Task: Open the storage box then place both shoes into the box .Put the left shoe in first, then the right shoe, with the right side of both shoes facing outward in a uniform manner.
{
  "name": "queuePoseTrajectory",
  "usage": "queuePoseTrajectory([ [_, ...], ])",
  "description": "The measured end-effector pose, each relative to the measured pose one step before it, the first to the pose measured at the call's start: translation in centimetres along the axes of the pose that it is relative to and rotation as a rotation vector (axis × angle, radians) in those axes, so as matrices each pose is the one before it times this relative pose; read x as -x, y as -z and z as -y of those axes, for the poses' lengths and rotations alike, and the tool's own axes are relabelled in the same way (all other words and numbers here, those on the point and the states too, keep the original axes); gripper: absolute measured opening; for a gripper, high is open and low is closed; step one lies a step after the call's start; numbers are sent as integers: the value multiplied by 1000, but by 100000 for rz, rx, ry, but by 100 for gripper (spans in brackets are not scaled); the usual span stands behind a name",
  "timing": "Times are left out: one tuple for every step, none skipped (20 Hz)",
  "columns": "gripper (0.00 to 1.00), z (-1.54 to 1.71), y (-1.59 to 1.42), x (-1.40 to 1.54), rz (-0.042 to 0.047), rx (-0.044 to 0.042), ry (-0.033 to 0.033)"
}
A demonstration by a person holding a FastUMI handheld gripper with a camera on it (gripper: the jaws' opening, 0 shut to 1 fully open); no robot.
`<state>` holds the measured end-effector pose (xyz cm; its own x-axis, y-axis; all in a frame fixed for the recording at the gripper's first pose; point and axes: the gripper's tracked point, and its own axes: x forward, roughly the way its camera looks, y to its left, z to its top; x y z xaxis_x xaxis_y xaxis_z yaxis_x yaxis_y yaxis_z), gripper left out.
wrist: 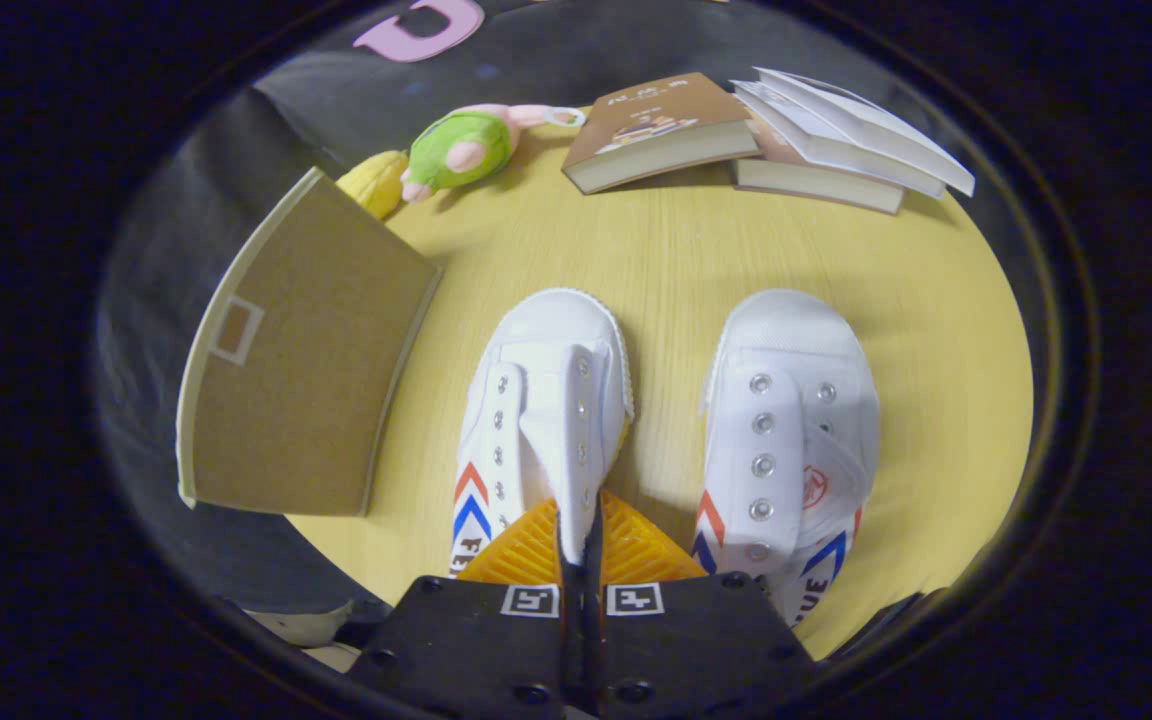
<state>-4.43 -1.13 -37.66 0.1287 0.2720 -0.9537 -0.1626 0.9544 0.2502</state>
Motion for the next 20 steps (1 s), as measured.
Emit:
queuePoseTrajectory([
  [4, -209, 144, 129, -356, -2833, -930],
  [4, -207, -72, 128, -114, -2515, -449],
  [4, -145, -179, 286, -58, -1600, -588],
  [4, -435, -152, 292, 8, -1196, -1250],
  [4, -588, -346, 321, 621, -1919, -1697],
  [4, -732, -306, 498, 1209, -2662, -1779],
  [4, -885, -348, 599, 154, -2492, -1701],
  [4, -997, -370, 605, 124, -2074, -1295],
  [4, -1001, -521, 657, 41, -1053, -1159],
  [4, -1115, -650, 621, 273, -500, -1003],
  [4, -1257, -865, 588, 971, 21, -999],
  [4, -1242, -893, 574, 1844, 134, -677],
  [4, -1423, -840, 568, 1327, 861, -1013],
  [3, -1433, -941, 466, 1742, 864, -1236],
  [4, -1520, -791, 520, 1277, 777, -1314],
  [4, -1384, -724, 397, 967, 501, -1218],
  [4, -1380, -753, 452, 1766, 614, -934],
  [4, -1083, -672, 373, 1660, 1147, -665],
  [4, -1006, -489, 200, 1416, 351, -550],
  [4, -953, -314, 233, 1074, 195, -293],
])
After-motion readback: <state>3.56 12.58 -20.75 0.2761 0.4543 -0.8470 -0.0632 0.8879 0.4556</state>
